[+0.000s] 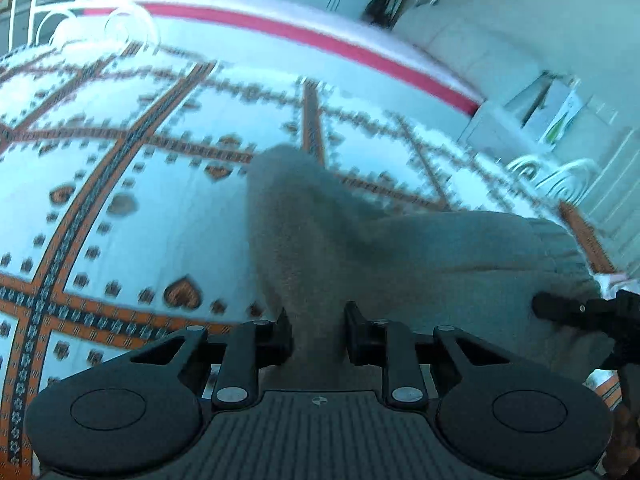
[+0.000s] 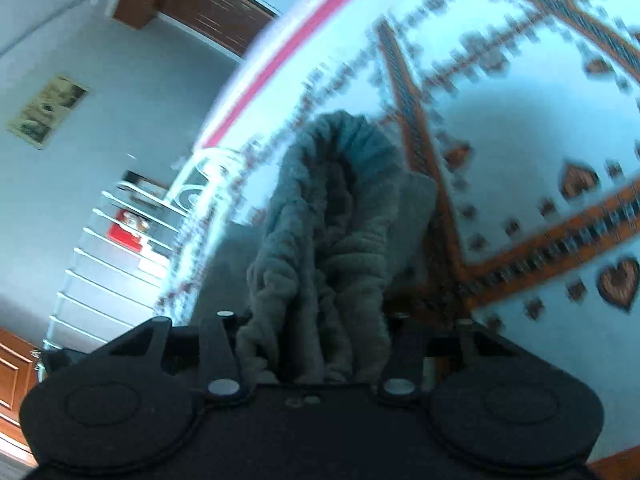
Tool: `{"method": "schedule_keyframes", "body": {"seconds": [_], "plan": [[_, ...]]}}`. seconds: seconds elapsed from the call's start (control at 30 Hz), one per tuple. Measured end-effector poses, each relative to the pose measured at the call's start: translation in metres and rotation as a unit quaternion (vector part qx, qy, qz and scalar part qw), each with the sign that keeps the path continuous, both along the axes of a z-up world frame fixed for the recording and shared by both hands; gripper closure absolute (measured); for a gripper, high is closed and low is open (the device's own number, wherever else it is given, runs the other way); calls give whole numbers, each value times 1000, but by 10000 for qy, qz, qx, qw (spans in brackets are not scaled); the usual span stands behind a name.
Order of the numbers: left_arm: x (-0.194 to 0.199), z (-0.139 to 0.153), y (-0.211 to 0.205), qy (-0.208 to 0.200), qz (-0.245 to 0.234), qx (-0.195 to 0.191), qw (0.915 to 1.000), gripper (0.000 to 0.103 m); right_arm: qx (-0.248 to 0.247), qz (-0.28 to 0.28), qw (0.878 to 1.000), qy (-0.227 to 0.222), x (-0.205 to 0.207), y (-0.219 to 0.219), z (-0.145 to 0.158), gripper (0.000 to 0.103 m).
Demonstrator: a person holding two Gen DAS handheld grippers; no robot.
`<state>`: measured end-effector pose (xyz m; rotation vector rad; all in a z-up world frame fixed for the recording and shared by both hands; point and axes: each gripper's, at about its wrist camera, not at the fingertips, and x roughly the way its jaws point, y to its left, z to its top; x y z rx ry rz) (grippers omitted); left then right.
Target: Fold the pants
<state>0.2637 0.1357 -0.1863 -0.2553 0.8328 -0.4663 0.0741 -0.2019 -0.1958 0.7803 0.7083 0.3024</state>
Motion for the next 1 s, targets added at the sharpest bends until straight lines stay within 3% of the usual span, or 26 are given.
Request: {"method": "schedule_keyframes", "body": {"seconds": [0.13,0.4,0.53,0.67,0.73,0.77,0.8,0.83,0.93,1.0], "plan": [[3,25,5,-323,137,-504,9981,78,-62,80,9988,-470,-5,17,26,63],[58,75,-7,-1009,298,-556,9929,79,32,-48,9954,-954,37,-1,68,64],[93,53,-13,-870,530,-401,9940,79,-10,-174,9967,-788,93,-20,52,64],[121,0,-30,-461,414,219,9978,77,-242,-272,9991,-211,142,-32,14,59],[120,-13,-35,-396,363,514,9972,56,-734,-400,9963,187,154,-31,-2,38],[116,-16,-38,-407,257,683,9965,50,-853,-443,9951,218,153,-31,-5,36],[114,-17,-38,-418,211,819,9955,33,-946,-448,9944,120,149,-32,-2,30],[111,-16,-39,-378,195,905,9950,15,-1203,-535,9912,107,144,-30,4,16],[95,0,-34,-552,465,1079,9915,10,-2234,-729,9720,-54,128,-22,24,20],[76,16,-34,-884,469,1150,9883,10,-2849,-1008,9521,-470,112,-4,45,27]]}}
